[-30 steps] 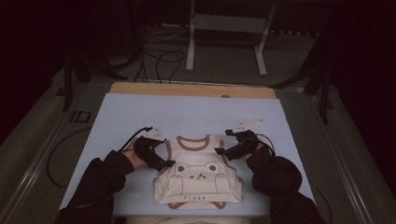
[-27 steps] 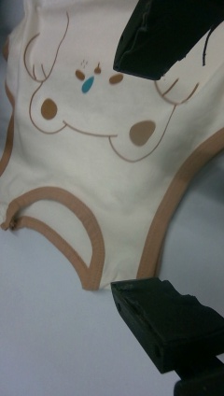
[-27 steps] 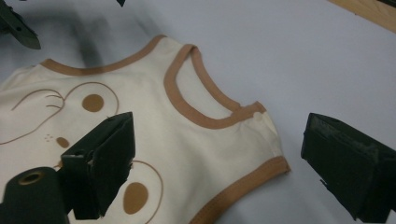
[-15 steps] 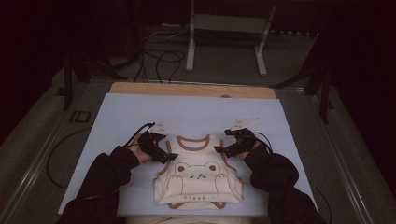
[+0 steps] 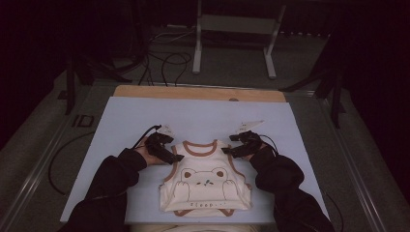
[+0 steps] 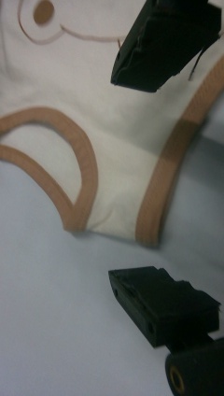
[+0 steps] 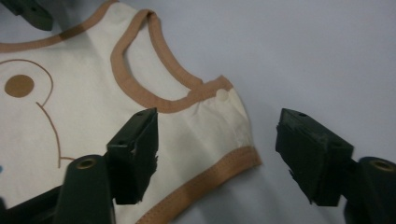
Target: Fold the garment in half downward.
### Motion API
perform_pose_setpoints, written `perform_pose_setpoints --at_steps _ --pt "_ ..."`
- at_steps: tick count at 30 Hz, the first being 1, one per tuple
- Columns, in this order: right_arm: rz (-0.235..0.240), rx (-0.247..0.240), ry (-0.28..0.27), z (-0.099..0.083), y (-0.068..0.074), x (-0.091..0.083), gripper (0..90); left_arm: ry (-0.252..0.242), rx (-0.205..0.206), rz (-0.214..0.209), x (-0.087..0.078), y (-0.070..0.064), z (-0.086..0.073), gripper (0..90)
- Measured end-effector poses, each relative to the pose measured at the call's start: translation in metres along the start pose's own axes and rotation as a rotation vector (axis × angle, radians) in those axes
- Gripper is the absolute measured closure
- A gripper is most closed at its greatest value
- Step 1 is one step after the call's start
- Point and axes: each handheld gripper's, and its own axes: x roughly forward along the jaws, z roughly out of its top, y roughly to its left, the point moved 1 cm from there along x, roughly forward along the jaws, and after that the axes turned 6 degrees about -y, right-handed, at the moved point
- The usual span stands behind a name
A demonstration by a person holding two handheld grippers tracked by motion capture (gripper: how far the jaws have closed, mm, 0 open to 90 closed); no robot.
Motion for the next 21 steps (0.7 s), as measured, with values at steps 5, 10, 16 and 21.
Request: perform_pose_setpoints --at_steps 5,10,16,21 --pt "-0.012 -0.002 0.02 -0.002 -0.005 0.006 36.2 0.001 -0.006 0.012 0.003 0.002 -0.002 15.7" --pt "-0.014 -0.017 0.047 -0.001 -0.007 0.013 39.2 -0.012 0.014 0.038 0.004 0.004 -0.003 30.5" --pt "-0.021 -0.024 0.075 -0.003 -0.007 0.02 43.8 -0.01 0.023 0.061 0.007 0.006 -0.006 43.9" --pt "-0.037 -0.038 0.091 -0.005 -0.005 0.022 46.7 0.002 0.033 0.067 0.009 0.003 -0.003 49.8"
